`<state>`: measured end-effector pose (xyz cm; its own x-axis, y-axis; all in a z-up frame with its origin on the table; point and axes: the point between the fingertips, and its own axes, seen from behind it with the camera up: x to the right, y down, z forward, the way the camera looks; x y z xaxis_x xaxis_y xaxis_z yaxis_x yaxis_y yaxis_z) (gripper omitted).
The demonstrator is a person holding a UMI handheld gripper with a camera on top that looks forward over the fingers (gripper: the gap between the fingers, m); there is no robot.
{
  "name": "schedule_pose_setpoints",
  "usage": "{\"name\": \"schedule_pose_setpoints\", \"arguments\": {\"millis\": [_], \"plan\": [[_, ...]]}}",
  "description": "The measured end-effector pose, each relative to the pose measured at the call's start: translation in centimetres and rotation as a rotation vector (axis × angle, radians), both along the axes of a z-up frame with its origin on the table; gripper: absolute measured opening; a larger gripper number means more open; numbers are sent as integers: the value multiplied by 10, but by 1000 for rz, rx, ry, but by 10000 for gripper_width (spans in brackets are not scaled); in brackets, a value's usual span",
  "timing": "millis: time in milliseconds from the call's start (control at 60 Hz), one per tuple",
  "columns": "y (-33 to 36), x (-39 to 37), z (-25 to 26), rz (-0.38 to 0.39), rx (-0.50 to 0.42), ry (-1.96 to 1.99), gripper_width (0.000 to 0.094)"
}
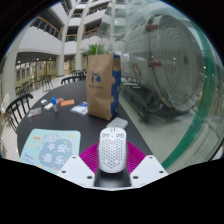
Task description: Arrange mouse
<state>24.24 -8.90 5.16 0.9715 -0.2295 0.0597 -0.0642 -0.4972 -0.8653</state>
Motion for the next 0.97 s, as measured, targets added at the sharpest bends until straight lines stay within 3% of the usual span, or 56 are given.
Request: {"name": "schedule_pose_setpoints", "arguments": {"millis": [117, 183, 333, 550, 717, 800, 967], "plan": [[6, -72, 78, 58, 135, -13, 342], [10, -130, 85, 117, 157, 18, 341], [22, -214, 12, 176, 17, 91, 339], [26, -237, -59, 121, -108, 112, 344], [22, -237, -67, 157, -156, 78, 549], [5, -239, -64, 194, -179, 75, 872], [-47, -239, -49, 276, -177, 64, 856]]}}
